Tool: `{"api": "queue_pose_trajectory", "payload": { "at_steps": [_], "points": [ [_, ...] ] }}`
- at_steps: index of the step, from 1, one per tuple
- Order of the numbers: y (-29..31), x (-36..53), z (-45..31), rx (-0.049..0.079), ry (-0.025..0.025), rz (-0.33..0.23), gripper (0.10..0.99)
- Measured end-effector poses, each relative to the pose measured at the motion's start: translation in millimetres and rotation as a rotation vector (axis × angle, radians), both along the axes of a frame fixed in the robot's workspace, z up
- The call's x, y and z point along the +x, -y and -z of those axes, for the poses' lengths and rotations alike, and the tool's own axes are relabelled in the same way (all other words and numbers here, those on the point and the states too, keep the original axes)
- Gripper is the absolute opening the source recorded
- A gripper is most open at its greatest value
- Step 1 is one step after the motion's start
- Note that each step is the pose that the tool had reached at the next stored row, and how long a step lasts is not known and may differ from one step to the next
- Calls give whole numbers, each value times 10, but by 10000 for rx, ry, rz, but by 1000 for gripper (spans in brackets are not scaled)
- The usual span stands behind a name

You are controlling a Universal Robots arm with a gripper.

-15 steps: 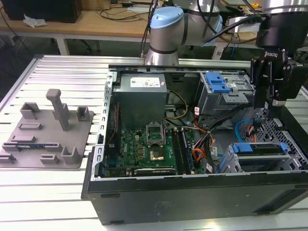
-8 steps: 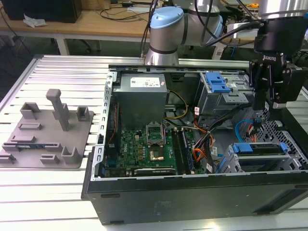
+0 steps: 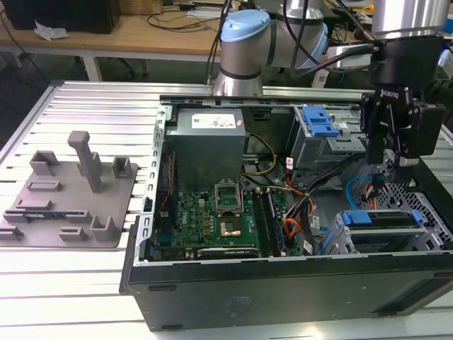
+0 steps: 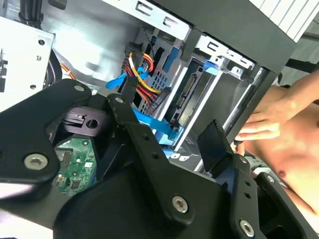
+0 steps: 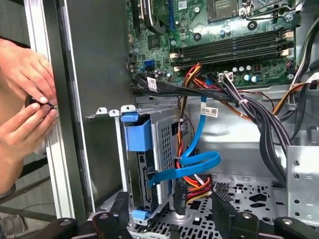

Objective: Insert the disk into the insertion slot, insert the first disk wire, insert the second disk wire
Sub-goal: 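Insert the first disk wire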

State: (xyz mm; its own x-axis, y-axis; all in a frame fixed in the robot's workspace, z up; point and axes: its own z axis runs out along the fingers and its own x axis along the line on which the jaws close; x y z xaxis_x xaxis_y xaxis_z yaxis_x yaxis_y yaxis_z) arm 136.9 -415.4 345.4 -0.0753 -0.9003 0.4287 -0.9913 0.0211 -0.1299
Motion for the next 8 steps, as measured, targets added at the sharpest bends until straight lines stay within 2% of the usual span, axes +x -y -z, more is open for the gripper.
{"api": "queue_pose_trajectory", "payload": {
  "at_steps": [3, 4, 5, 6, 7, 8],
  "points": [
    [-2, 0, 64, -55, 0, 1, 745],
    [-6, -1, 83, -86, 0, 1, 678],
    [-23, -1, 93, -176, 0, 0, 678],
    [-49, 0, 95, -287, 1, -5, 608],
    [-73, -1, 95, -372, 1, -9, 608],
    [-76, -1, 95, -392, 1, -14, 608]
  ]
}}
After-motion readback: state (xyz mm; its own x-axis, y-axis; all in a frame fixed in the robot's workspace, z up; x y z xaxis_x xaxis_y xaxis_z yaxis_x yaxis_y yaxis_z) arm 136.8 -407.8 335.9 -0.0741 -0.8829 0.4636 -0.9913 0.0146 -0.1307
